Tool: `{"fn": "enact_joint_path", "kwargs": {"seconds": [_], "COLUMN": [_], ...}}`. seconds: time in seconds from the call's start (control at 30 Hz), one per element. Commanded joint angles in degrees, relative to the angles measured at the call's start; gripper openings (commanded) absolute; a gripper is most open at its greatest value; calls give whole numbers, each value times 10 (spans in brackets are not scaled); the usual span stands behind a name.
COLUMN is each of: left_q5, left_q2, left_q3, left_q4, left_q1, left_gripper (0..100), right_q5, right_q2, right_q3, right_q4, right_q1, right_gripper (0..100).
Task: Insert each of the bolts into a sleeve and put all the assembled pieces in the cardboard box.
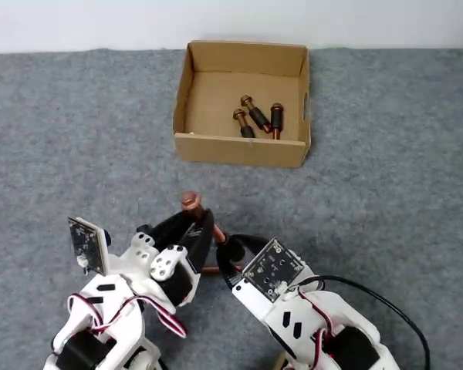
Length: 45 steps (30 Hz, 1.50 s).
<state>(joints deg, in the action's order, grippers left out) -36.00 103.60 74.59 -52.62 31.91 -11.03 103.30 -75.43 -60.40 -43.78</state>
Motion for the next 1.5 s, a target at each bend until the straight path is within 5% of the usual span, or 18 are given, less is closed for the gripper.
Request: {"fn": "enact_joint_path", "kwargs": {"seconds": [0.0,0.4,0.63,0.93,1.23,1.47], "left_q5": [9,25,55,56,108,116], "left_q2": [4,4,4,4,4,6], "left_q3": [-4,-1,16,-9,-80,-93], "left_q4": [3,-113,-130,-138,-164,-169], "left_q1": [40,93,92,86,-74,-163], "left_gripper": [4,10,198,203,195,10], "right_q5": [-8,-8,-8,-7,4,103], "right_q2": [2,2,2,2,1,0], "right_q3": [10,10,8,8,7,7], "right_q4": [18,18,18,18,18,7], "right_q1": [7,7,7,7,10,58], "right_gripper": [8,8,8,8,8,8]}}
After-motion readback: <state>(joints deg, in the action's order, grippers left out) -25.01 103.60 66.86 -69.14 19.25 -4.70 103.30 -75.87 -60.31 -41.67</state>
